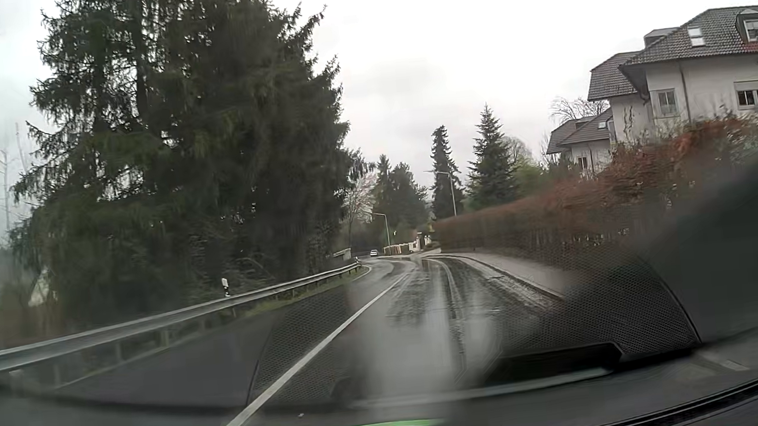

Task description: Follow the waypoints while adhering to traffic rules and regulations

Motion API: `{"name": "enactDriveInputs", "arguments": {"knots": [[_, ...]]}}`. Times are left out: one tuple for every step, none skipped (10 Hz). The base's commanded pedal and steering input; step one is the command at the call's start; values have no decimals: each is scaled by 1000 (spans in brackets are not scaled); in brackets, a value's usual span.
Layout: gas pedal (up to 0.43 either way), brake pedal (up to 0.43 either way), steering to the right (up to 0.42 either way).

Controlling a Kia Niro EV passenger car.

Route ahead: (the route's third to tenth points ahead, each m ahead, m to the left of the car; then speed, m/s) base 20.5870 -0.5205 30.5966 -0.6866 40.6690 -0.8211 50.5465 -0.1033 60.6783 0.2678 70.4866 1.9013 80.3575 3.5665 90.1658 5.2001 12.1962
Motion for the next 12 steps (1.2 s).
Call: {"name": "enactDriveInputs", "arguments": {"knots": [[150,0,30],[150,0,23],[138,0,15],[67,0,14],[0,0,14],[0,0,14],[0,0,12],[0,0,8],[0,0,4],[0,0,4],[0,0,4],[0,0,4]]}}
